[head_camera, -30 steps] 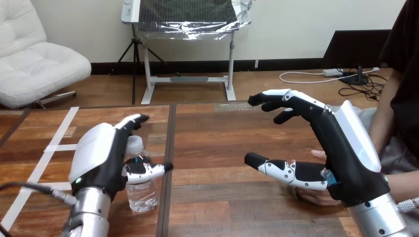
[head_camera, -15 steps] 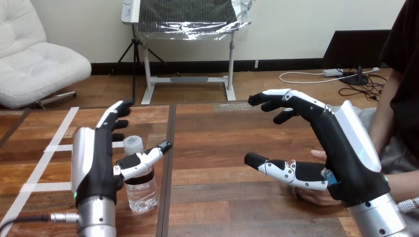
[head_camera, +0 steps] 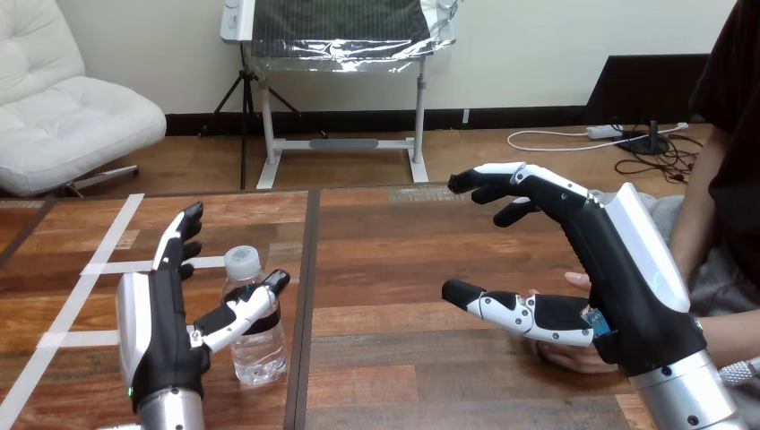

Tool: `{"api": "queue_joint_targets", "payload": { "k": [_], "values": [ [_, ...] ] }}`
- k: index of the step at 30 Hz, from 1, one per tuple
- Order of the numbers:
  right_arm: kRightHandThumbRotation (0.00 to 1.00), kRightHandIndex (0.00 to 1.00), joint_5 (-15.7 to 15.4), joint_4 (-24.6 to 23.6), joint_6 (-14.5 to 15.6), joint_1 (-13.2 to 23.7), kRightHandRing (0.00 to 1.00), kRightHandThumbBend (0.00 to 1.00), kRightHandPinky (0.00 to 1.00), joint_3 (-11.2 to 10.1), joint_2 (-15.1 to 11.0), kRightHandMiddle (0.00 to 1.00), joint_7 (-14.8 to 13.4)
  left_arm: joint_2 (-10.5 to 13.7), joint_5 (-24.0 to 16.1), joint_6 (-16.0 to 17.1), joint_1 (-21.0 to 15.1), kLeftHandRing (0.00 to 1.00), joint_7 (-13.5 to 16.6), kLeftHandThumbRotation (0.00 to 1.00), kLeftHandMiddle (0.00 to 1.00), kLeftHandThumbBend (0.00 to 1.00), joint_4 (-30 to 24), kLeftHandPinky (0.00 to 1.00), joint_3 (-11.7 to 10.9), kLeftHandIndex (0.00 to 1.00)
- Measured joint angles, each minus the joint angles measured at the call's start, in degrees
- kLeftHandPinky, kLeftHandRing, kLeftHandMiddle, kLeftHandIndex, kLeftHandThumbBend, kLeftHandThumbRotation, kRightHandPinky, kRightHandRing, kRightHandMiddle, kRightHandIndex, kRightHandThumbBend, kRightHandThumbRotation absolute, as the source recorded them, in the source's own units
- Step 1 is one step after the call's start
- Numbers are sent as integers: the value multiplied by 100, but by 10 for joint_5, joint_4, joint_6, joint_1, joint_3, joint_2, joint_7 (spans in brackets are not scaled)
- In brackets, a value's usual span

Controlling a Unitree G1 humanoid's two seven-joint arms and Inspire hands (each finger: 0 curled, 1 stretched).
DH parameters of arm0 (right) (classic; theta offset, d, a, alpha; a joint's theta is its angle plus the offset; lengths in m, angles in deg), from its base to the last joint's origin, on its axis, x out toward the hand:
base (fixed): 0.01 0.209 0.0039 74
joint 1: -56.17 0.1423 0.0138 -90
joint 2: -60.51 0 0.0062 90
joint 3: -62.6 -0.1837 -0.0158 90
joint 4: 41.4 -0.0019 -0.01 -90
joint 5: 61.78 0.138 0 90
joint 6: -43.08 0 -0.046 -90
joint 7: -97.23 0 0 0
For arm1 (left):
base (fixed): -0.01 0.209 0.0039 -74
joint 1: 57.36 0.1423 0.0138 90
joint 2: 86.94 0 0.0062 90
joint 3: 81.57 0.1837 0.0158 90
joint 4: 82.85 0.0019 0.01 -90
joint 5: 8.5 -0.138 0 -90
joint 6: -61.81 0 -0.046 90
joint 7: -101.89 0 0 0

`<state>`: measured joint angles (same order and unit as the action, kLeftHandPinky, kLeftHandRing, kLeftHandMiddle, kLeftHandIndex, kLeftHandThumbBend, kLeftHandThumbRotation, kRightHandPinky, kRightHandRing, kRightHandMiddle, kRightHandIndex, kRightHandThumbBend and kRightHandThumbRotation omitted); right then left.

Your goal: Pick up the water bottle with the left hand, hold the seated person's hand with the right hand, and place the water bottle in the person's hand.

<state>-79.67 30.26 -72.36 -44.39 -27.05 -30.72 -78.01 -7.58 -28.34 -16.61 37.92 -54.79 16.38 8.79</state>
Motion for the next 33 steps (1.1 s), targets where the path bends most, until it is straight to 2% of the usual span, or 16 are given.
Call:
{"api": "queue_joint_targets", "payload": {
  "k": [15, 33],
  "values": [
    [0, 70, 1, 0, 0, 0, 71, 68, 59, 0, 0, 76, 2, 0, 0, 15, -3, 81, 8, 19, 84, 79, 39, 76, -6, 84],
    [0, 69, 2, 0, 0, 0, 71, 69, 58, 1, 0, 76, 8, 0, 0, 15, -11, 80, 10, 16, 83, 79, 87, 76, -8, 82]
  ]
}}
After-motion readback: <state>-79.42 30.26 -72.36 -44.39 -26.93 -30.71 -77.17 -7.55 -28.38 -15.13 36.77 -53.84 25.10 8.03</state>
